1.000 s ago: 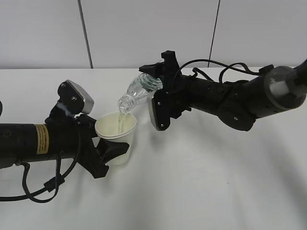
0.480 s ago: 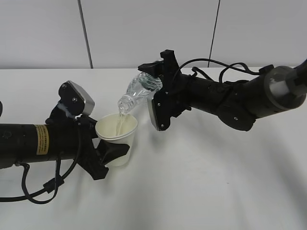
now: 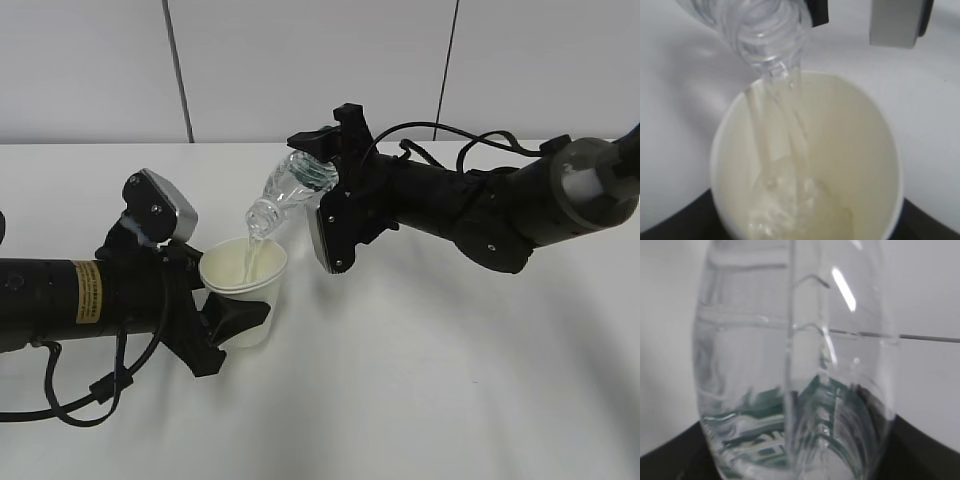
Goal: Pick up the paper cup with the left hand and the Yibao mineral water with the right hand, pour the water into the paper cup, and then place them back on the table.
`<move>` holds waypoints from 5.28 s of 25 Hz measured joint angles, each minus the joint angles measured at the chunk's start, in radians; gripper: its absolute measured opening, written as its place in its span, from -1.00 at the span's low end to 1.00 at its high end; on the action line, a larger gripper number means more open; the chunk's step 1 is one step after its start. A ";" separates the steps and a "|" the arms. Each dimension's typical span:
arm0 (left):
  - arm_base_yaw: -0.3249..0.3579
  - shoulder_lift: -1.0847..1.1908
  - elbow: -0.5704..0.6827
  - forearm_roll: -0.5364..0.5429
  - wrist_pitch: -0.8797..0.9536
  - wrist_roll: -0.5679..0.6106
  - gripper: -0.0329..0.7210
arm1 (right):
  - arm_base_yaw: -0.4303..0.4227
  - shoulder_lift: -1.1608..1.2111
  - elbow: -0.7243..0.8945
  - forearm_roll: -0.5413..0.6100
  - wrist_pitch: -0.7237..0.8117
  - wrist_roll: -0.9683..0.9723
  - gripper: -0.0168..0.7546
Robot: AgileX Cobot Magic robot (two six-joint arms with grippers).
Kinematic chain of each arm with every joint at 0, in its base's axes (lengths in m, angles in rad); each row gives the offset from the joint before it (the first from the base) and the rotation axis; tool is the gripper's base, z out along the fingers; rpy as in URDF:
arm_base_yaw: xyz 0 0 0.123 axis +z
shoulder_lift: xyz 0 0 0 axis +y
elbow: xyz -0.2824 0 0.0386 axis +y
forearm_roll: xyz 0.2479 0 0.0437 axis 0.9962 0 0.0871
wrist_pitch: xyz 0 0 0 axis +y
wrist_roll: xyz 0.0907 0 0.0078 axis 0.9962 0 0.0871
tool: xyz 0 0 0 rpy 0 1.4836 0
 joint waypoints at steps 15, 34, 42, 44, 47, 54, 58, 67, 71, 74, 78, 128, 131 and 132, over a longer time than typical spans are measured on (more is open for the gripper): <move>0.000 0.000 0.000 0.000 0.000 0.000 0.18 | 0.000 0.000 0.000 0.000 -0.001 -0.018 0.28; 0.000 0.000 0.000 -0.005 0.001 0.000 0.18 | 0.000 0.000 0.000 0.000 -0.001 0.019 0.28; 0.000 0.000 0.000 -0.077 0.001 0.001 0.18 | 0.000 0.000 0.000 0.000 -0.060 0.344 0.28; 0.000 0.000 0.000 -0.097 0.001 0.004 0.18 | 0.000 0.000 0.000 0.000 -0.078 0.430 0.28; 0.000 0.000 0.000 -0.140 0.002 0.012 0.18 | 0.000 0.000 0.000 0.004 -0.092 0.595 0.28; 0.000 0.000 0.000 -0.320 0.002 0.122 0.18 | 0.000 0.000 0.000 0.088 -0.093 1.023 0.28; 0.000 0.000 0.000 -0.473 0.002 0.207 0.18 | 0.000 0.000 0.030 0.162 -0.098 1.104 0.28; 0.083 0.050 -0.047 -0.571 -0.002 0.239 0.18 | 0.000 -0.011 0.185 0.384 -0.109 1.151 0.28; 0.122 0.118 -0.087 -0.573 -0.026 0.240 0.18 | 0.000 -0.028 0.235 0.523 -0.136 1.155 0.28; 0.140 0.171 -0.114 -0.573 -0.048 0.242 0.18 | 0.000 -0.029 0.259 0.578 -0.140 1.157 0.28; 0.144 0.232 -0.156 -0.573 -0.061 0.252 0.18 | 0.000 -0.029 0.267 0.608 -0.146 1.158 0.28; 0.112 -0.397 0.018 -0.621 0.339 0.263 0.65 | -0.030 0.121 0.173 0.728 -0.205 1.217 0.71; 0.112 -0.397 0.018 -0.621 0.340 0.263 0.65 | -0.030 0.121 0.204 0.728 -0.205 1.217 0.71; 0.112 -0.397 0.018 -0.621 0.341 0.263 0.65 | -0.030 0.121 0.215 0.726 -0.205 1.217 0.71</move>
